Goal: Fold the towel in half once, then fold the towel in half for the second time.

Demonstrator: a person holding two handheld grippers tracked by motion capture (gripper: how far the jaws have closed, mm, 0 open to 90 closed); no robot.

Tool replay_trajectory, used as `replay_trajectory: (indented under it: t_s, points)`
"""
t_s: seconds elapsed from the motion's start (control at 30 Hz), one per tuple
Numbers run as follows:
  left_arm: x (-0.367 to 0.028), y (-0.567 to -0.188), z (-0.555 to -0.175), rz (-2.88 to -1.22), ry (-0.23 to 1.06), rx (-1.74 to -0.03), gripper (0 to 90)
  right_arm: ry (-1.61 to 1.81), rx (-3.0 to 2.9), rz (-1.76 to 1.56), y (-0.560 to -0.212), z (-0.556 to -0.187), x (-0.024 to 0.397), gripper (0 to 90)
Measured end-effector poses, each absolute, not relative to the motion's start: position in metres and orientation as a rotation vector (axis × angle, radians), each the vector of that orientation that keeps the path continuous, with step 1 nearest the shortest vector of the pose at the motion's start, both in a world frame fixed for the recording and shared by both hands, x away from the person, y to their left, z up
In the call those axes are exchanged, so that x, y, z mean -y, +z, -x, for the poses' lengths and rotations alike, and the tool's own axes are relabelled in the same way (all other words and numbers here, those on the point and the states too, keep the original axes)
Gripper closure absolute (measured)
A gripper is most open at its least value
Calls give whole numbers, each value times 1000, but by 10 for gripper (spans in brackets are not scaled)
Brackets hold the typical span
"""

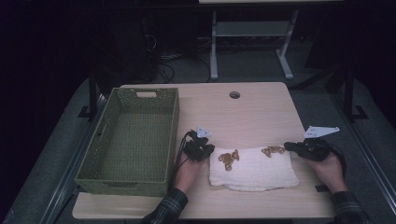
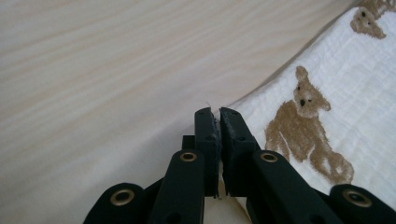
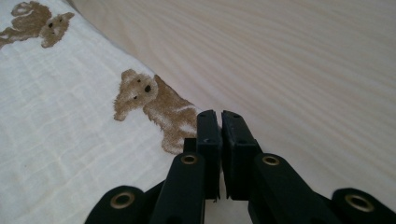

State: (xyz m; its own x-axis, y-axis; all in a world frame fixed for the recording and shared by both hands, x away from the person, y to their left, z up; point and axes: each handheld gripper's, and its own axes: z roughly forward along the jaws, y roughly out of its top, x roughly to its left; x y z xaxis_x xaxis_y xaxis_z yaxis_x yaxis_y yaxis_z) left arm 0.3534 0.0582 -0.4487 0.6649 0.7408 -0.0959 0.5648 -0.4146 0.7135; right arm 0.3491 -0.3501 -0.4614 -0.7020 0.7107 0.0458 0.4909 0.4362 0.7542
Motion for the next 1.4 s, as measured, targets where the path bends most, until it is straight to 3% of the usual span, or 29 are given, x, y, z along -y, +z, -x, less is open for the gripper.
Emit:
replay_trajectory:
  t_s: [0.57,1.4]
  points:
    - [-62,-440,-370,-2072,402,-1015,862,1186,-2338,-1067,-455,-386,340,860]
    - [-67,-425,-324,-2080,403,-905,861,1255,-2331,-1020,-444,-341,359,860]
